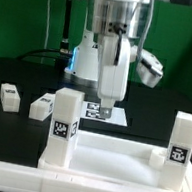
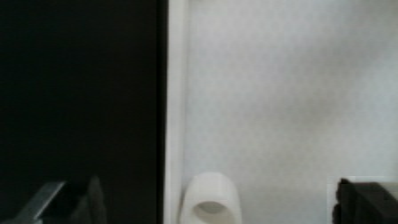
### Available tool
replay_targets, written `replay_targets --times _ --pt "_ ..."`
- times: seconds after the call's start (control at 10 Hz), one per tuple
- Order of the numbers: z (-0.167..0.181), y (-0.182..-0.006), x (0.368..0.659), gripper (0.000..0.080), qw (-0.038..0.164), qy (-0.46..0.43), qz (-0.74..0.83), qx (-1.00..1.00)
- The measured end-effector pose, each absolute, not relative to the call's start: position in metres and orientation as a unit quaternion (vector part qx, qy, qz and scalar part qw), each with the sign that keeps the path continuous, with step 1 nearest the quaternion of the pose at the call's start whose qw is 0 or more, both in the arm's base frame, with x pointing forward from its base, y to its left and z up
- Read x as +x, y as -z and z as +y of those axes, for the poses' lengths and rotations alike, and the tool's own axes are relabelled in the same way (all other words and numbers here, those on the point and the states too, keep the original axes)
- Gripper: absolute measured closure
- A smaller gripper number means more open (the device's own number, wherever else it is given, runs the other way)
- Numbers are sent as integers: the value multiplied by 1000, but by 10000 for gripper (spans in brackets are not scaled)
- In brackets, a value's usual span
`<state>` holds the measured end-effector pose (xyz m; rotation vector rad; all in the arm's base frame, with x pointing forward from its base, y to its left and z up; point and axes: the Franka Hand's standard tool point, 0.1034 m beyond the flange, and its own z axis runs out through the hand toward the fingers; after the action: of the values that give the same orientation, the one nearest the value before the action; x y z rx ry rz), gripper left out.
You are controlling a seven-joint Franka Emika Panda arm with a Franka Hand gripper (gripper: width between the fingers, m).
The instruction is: Assemble desk
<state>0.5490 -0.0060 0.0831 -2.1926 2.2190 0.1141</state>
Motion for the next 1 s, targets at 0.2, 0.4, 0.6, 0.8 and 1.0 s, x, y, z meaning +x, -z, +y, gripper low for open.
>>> replay_targets --times 0.2,0.4,0.6,0.8,1.0 --pt "-2 -60 539 150 -5 -35 706 -708" --pt "3 -33 534 150 -27 -40 698 -714" --pt "3 -22 537 150 -34 -39 695 -718" --pt "2 -18 537 150 -37 -40 691 -721" --pt "-7 -19 536 273 -37 -39 683 -728"
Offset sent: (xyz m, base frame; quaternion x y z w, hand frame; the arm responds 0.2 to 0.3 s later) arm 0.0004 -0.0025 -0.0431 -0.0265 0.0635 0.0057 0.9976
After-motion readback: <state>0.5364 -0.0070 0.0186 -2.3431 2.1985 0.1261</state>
